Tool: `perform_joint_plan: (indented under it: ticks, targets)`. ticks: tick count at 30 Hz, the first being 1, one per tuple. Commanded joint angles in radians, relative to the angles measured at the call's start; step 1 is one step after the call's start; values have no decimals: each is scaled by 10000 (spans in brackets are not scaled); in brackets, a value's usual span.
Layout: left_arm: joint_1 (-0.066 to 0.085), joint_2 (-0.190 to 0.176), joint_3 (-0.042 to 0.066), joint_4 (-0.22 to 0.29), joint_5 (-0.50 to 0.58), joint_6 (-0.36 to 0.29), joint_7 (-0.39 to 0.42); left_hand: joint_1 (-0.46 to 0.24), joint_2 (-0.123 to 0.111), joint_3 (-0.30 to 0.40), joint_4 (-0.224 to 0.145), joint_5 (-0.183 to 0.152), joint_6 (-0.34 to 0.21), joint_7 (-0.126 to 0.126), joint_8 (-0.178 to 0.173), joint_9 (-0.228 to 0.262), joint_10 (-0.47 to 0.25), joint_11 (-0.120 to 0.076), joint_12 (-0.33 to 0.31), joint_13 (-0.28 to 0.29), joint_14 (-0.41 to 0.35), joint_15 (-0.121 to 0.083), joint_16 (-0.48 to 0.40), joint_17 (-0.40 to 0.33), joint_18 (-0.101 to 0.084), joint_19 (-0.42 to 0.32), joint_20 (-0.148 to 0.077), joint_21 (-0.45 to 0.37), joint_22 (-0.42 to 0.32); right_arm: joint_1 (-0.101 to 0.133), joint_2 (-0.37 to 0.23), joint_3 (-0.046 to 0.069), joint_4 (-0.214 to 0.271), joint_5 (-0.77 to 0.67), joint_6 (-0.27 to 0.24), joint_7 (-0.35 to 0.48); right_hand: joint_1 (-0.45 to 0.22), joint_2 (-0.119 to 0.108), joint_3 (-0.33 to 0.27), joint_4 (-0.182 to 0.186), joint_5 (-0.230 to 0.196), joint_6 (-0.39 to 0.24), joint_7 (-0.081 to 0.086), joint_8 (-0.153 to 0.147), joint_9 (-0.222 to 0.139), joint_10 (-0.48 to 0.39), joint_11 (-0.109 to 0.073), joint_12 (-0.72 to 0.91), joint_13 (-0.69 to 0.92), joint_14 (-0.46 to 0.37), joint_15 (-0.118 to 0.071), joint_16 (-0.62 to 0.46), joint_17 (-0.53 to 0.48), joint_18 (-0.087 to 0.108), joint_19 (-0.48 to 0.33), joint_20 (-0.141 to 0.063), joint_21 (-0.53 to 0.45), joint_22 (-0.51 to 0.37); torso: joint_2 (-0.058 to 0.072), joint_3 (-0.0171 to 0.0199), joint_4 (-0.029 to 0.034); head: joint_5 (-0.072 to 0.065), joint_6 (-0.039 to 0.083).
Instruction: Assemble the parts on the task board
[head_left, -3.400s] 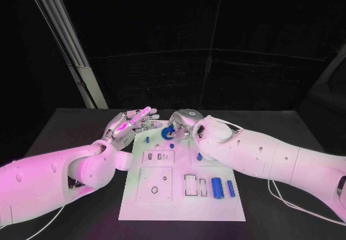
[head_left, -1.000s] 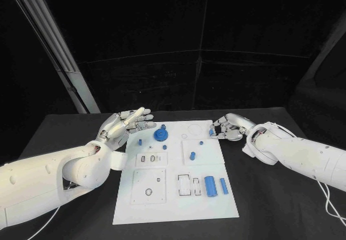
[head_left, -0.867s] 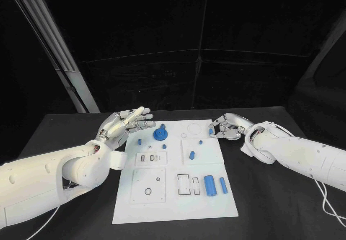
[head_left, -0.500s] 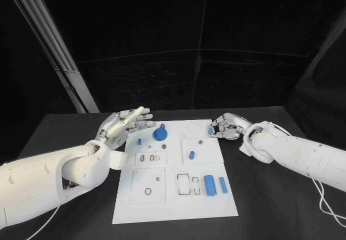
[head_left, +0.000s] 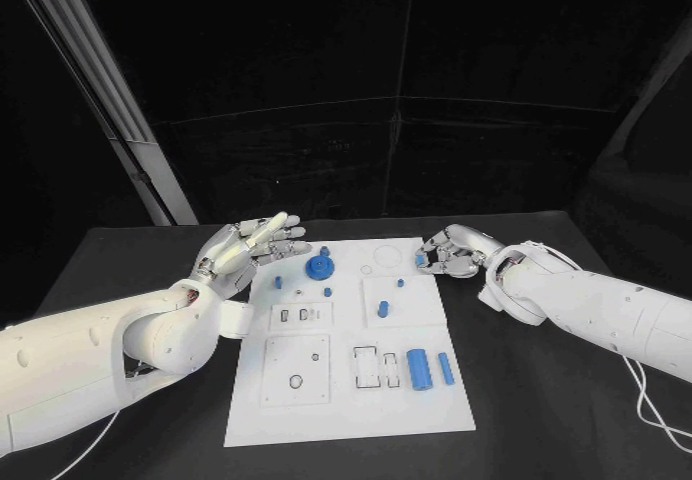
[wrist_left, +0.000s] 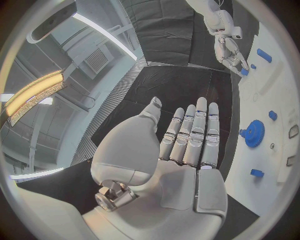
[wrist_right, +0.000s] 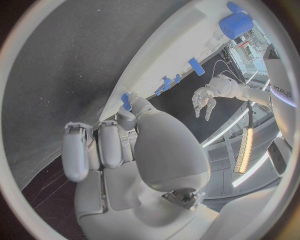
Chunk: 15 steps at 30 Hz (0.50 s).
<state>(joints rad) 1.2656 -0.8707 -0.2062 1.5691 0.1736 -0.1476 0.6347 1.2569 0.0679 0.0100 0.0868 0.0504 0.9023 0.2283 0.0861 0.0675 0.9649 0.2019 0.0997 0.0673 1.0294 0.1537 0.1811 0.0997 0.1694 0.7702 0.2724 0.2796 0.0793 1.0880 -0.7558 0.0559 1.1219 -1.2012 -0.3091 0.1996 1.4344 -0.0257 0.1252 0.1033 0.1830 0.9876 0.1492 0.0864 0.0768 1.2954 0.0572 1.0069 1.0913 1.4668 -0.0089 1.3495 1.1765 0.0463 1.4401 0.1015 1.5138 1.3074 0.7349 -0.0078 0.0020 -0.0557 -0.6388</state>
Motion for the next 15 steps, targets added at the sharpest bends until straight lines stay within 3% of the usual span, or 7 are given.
perform_joint_plan:
  ticks: [1,15]
  targets:
    - [9,4,6,4,-2,154,-1,15,91,-5,-71,25,1,277,-42,-5,24,-7,-53,-3,38,19,-69,-12,153,81,-13,-40,-12,17,31,4,36,35,-4,28,-6,80,36,-12,-58,101,-8,48,7,79,-10,47,18,308,-77,56,15,-73,64,-32,3,961,1,-1,9,-6,-23]
    - [9,1,6,-6,-2,202,-77,11,96,-12,-72,24,-1,278,-46,-6,22,-6,-57,-4,38,19,-73,-13,153,82,-13,-42,-15,17,54,4,31,35,-152,-172,-142,-50,-14,-32,-132,-74,25,-105,-62,17,13,-69,-67,298,-70,23,-19,-68,43,-42,-8,935,-3,4,4,-11,-52]
